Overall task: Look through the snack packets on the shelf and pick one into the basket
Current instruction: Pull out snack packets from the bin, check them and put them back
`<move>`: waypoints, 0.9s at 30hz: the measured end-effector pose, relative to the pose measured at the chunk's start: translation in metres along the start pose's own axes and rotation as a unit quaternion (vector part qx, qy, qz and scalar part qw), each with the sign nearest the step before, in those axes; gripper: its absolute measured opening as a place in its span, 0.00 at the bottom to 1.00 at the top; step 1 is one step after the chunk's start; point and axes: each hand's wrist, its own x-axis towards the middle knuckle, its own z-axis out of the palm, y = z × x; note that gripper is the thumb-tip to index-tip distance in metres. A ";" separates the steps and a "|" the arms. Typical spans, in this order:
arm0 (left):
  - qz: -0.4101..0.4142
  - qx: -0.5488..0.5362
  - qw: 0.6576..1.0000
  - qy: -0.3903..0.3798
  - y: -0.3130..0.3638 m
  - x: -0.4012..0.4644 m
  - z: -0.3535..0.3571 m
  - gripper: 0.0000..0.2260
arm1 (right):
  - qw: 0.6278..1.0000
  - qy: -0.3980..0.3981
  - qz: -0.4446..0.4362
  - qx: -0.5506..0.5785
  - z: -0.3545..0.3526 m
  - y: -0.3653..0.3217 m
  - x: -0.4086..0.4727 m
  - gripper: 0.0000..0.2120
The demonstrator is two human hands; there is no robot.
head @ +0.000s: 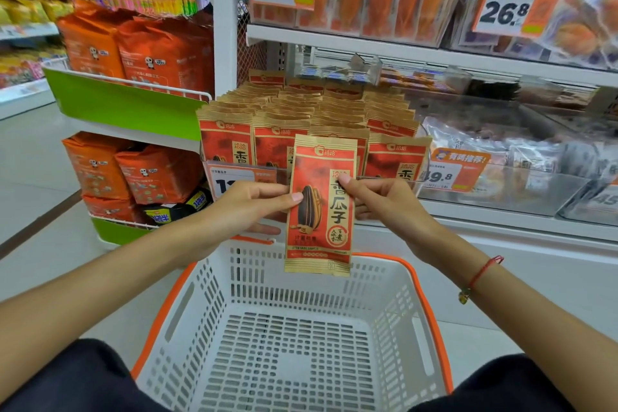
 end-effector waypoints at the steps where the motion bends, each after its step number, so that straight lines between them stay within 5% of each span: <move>1: 0.000 0.001 1.000 0.001 0.000 0.000 0.000 0.08 | 1.000 -0.003 0.001 -0.001 0.000 0.000 0.000 0.16; 27: -0.015 0.015 1.000 0.013 -0.004 0.003 -0.001 0.14 | 0.998 -0.040 0.024 -0.044 -0.001 0.003 0.001 0.15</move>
